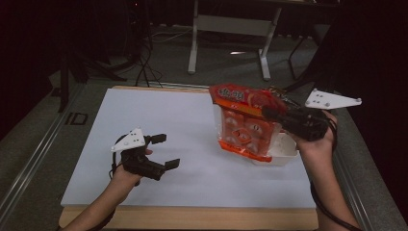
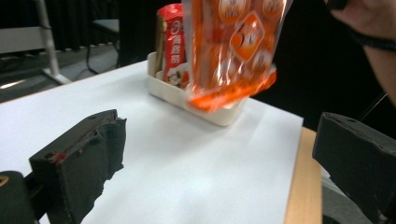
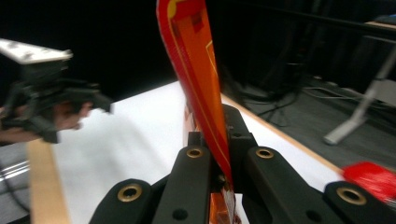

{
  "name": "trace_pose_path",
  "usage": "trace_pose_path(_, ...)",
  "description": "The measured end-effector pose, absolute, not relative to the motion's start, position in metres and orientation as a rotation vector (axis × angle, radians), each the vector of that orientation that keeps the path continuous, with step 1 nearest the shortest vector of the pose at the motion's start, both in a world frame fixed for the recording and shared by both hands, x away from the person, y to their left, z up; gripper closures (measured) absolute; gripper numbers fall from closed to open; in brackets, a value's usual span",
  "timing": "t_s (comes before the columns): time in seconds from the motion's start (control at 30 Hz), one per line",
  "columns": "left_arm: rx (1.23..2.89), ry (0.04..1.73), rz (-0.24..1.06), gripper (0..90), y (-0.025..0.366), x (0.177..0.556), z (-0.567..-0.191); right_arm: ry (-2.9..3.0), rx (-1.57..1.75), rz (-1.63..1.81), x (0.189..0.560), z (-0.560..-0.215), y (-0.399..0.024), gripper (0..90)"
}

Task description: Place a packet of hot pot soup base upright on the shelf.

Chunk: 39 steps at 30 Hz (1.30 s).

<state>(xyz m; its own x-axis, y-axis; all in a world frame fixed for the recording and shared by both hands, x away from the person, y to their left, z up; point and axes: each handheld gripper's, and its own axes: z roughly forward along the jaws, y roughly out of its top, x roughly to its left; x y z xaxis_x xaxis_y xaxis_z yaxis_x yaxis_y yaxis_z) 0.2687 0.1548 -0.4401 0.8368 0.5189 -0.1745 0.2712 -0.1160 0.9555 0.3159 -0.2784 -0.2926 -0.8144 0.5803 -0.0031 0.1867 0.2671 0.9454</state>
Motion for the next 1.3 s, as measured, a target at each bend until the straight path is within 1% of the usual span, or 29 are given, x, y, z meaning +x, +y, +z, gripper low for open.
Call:
trace_pose_path(0.2,1.731,0.645,0.269,1.5,0.167,0.259,-0.456,2.127,0.772,1.537,0.326,-0.287,-0.301,90.0)
trace_pose_path(0.33,1.7,0.694,0.291,1.5,0.18,0.251,-0.467,2.087,0.822,1.509,0.332,-0.286,-0.315,90.0)
trace_pose_path(0.5,1.67,0.753,0.286,1.5,0.192,0.244,-0.484,2.064,0.883,1.471,0.34,-0.292,-0.329,90.0)
trace_pose_path(0.7,1.661,0.783,0.287,1.5,0.199,0.239,-0.49,2.066,0.946,1.453,0.352,-0.304,-0.341,90.0)
trace_pose_path(0.83,1.661,0.788,0.287,1.5,0.199,0.239,-0.492,2.075,1.002,1.456,0.363,-0.323,-0.348,90.0)
trace_pose_path(1.17,1.66,0.795,0.277,1.5,0.199,0.243,-0.498,2.076,1.062,1.483,0.369,-0.345,-0.355,90.0)
trace_pose_path(1.3,1.657,0.802,0.269,1.5,0.199,0.244,-0.5,2.069,1.116,1.51,0.372,-0.36,-0.361,90.0)
